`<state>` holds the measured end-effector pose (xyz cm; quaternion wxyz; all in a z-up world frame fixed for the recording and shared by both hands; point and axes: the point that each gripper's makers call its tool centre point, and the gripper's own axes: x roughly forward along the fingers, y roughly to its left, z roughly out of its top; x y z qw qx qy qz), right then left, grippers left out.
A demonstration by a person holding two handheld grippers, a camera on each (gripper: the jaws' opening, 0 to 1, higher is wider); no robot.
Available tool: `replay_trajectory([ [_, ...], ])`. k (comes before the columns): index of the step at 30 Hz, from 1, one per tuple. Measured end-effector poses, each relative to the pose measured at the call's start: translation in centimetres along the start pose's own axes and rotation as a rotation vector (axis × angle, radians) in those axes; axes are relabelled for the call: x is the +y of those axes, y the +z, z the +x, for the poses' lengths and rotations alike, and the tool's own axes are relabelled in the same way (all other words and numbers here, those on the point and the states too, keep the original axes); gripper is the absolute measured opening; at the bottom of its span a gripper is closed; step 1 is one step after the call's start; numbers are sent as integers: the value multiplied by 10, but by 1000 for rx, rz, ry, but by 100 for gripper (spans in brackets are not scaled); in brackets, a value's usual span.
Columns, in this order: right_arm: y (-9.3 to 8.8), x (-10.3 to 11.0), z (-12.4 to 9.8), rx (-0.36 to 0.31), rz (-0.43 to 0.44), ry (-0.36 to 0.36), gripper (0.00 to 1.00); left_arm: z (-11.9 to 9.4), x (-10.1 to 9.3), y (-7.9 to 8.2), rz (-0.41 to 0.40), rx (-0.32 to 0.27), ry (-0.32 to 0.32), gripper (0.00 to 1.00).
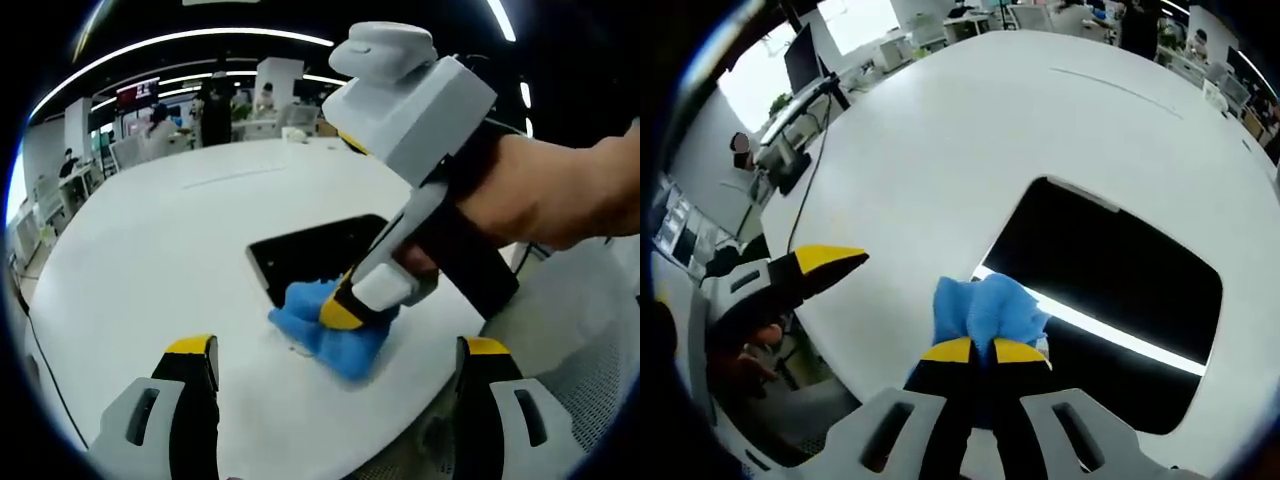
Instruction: Wipe the mirror surface with the cleaning cloth until all visible marks leave the cleaned area.
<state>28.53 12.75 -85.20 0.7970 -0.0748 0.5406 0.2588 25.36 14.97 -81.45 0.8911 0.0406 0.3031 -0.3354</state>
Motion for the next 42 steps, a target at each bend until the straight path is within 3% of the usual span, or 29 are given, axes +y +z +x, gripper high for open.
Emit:
replay_trajectory([
  [42, 6, -1, 2, 0, 43, 73, 0, -1, 2, 0, -7, -5, 7, 99],
])
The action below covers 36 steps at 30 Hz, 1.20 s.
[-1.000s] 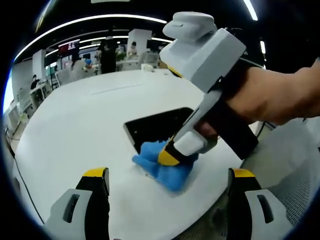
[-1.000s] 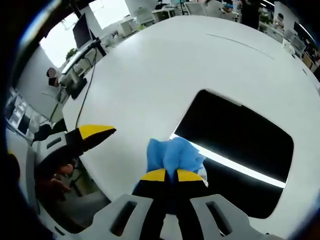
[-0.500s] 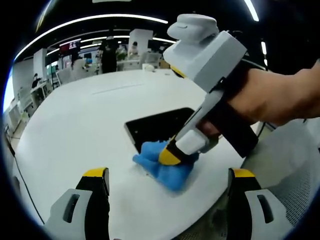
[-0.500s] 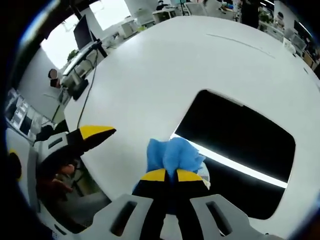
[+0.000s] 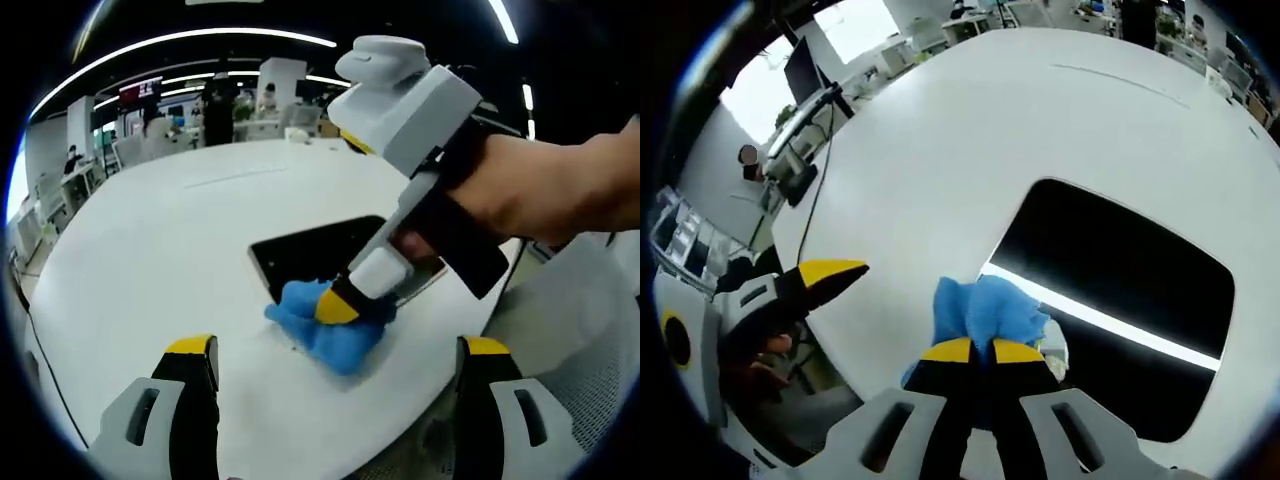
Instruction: Wipe the mirror surface with the cleaning cloth until all visible marks leave the cleaned area.
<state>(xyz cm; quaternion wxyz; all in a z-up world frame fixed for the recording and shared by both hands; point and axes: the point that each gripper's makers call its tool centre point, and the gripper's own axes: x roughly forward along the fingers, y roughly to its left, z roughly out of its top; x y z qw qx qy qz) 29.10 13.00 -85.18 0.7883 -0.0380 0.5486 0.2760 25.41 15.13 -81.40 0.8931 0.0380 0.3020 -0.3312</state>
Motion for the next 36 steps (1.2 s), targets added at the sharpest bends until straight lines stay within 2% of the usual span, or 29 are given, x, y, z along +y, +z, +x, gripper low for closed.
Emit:
replay_trajectory([
  [16, 18, -12, 5, 8, -11, -15, 0, 0, 0, 1, 4, -4, -1, 99],
  [36, 51, -31, 13, 6, -10, -24, 0, 2, 0, -1, -18, -1, -6, 99],
])
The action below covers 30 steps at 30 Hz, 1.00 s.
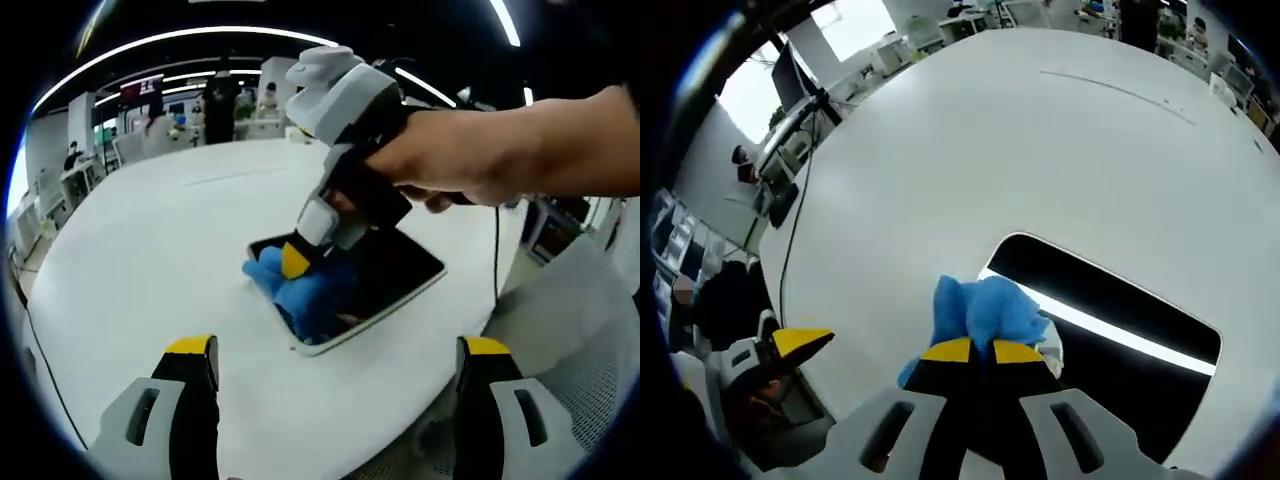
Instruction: Wipe the mirror surface with the cleaning cloth until all visible marks leave the cleaned area.
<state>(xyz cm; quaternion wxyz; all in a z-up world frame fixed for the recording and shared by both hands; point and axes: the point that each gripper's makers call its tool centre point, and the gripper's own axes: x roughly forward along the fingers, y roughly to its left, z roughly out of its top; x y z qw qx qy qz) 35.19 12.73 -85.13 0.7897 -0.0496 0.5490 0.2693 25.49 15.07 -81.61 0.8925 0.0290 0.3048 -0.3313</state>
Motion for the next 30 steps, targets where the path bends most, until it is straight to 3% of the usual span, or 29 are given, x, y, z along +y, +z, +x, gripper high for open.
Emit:
replay_trajectory([
  [30, 46, -25, 13, 2, 2, -27, 0, 2, 1, -3, -7, 11, 2, 99],
])
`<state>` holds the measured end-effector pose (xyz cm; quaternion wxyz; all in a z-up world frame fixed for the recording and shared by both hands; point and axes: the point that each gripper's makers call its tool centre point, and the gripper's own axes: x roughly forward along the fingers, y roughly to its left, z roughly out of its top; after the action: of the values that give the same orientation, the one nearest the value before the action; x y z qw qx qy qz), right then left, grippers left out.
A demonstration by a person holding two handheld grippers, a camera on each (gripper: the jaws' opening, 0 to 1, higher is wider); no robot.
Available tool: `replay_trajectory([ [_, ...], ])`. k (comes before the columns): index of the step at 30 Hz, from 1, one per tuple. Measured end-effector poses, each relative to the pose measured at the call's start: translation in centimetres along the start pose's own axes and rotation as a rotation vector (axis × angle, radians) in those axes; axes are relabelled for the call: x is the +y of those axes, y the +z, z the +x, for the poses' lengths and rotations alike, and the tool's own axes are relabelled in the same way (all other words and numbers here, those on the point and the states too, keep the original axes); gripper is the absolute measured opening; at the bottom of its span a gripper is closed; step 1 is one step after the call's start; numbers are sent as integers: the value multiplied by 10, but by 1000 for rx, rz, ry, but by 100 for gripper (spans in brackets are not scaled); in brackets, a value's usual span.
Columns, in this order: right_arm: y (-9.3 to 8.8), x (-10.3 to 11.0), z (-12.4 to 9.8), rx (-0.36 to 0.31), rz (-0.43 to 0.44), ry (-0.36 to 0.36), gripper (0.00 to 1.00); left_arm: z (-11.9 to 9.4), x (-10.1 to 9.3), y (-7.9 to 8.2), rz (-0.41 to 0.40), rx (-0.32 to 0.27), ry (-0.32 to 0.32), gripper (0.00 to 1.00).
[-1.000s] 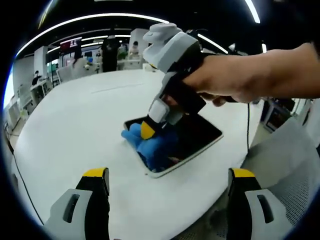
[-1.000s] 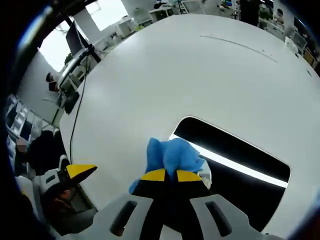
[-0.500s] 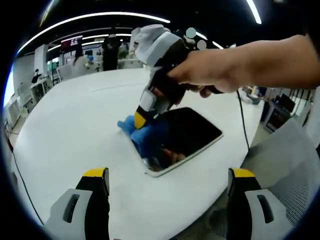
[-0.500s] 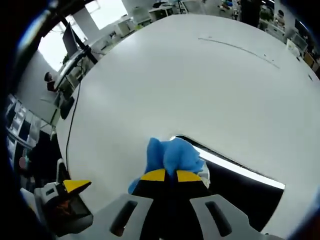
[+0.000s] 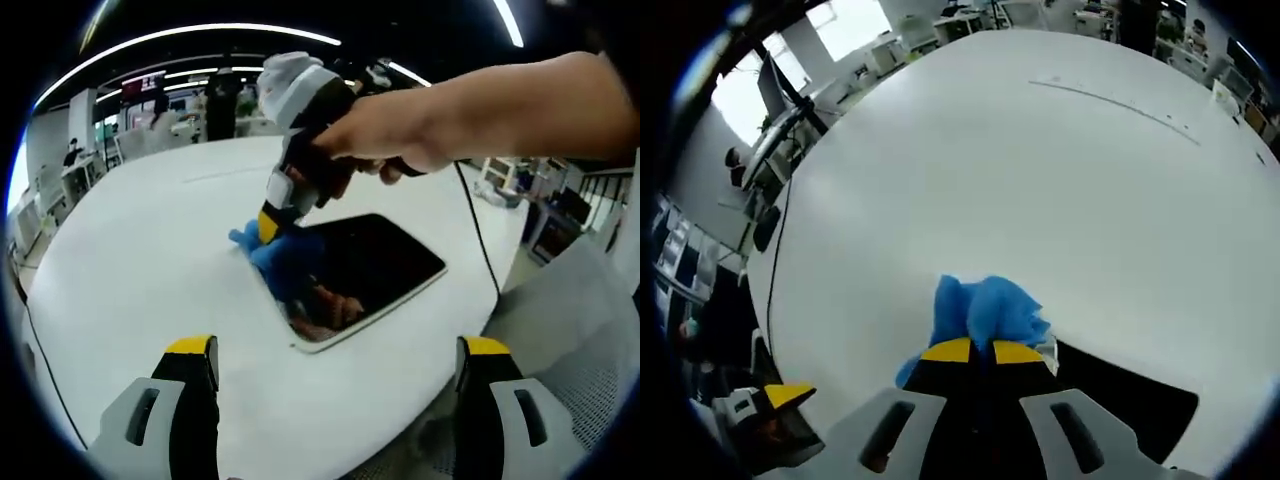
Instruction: Wipe the mirror surface with the cleaning cloth until all visible marks leave the cleaned area.
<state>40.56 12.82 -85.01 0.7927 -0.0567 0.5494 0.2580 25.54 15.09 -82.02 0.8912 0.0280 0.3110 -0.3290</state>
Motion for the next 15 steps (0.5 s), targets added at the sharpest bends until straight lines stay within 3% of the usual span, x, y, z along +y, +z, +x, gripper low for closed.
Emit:
replay_trajectory([
  [15, 10, -6, 3, -6, 25, 6, 0, -2, 1, 0, -3, 0, 9, 99],
])
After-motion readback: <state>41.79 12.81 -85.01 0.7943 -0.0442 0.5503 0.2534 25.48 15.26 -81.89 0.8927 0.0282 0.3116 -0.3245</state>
